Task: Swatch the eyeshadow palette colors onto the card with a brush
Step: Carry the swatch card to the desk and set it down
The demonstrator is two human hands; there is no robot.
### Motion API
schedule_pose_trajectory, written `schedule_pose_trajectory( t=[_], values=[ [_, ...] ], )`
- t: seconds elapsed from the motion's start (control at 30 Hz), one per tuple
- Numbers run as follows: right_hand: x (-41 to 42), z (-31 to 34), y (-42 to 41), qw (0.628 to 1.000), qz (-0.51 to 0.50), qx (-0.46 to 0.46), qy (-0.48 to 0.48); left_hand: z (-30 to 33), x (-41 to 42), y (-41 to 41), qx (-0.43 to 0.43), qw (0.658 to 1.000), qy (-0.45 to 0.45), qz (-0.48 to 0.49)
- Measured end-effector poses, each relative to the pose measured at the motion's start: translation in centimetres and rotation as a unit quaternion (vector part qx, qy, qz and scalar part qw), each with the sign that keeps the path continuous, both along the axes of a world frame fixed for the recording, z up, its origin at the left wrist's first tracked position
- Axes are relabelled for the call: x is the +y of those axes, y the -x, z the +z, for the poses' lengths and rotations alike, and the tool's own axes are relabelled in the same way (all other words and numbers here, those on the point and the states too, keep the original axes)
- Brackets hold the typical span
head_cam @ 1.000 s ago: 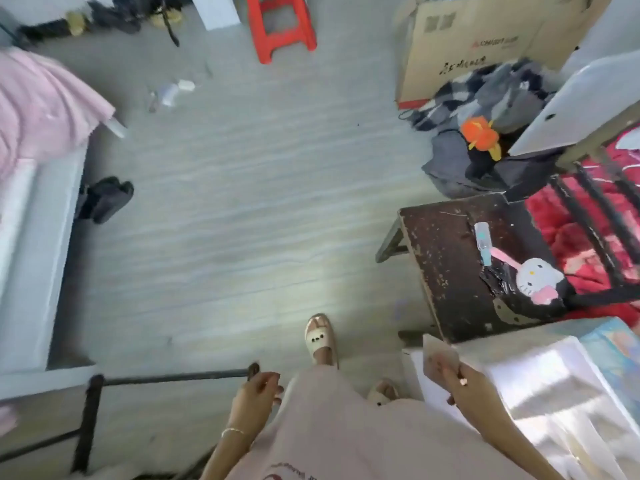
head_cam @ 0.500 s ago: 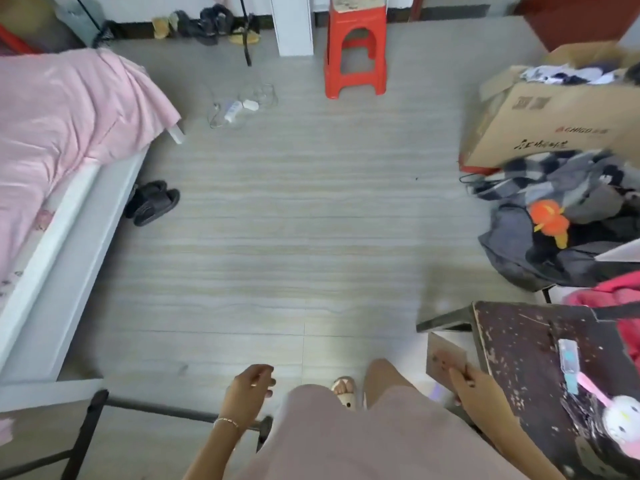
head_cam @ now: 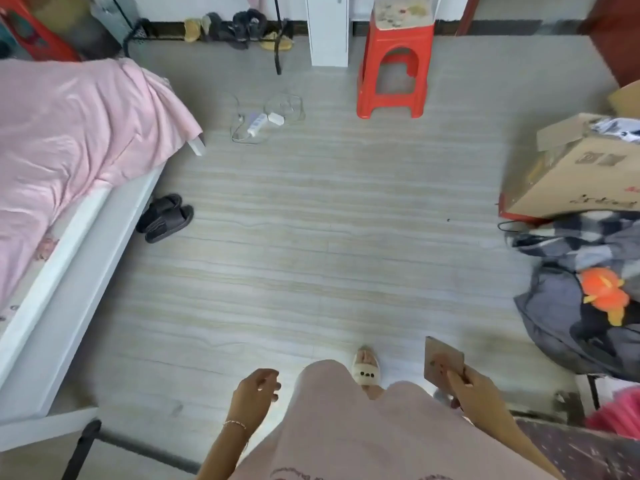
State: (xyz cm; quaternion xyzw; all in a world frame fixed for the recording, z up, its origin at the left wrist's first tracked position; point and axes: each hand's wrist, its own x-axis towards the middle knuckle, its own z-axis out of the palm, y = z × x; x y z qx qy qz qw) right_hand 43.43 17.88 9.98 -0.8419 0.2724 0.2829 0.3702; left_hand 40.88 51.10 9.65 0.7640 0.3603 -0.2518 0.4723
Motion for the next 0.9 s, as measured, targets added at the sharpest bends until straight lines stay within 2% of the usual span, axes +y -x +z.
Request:
schedule_pose_trajectory(
  t=[0.17, 0.4, 0.67, 0.9],
  values=[
    [1.0, 1.3, -9.6, 0.998, 0.050, -0.010, -0.021, 2.6, 0.3, -9.7, -0.030, 1.000, 0.004, -0.008],
    [5.0, 1.2, -20.3, 0.995, 0.093, 0.000, -0.021, 2.2, 3.2, -17.9, -0.011, 0.999, 0.013, -0.030],
    [13.0, 1.6, -31.8, 0.999, 0.000, -0.002, -0.041, 0.8, 11.2, -30.9, -0.019, 1.000, 0.016, -0.015],
    [17.8, 3.4, -41.1, 0.998, -0.055, -0.015, -0.041, 1.0, 15.4, -43.6, -0.020, 0.997, 0.019, -0.075]
  ],
)
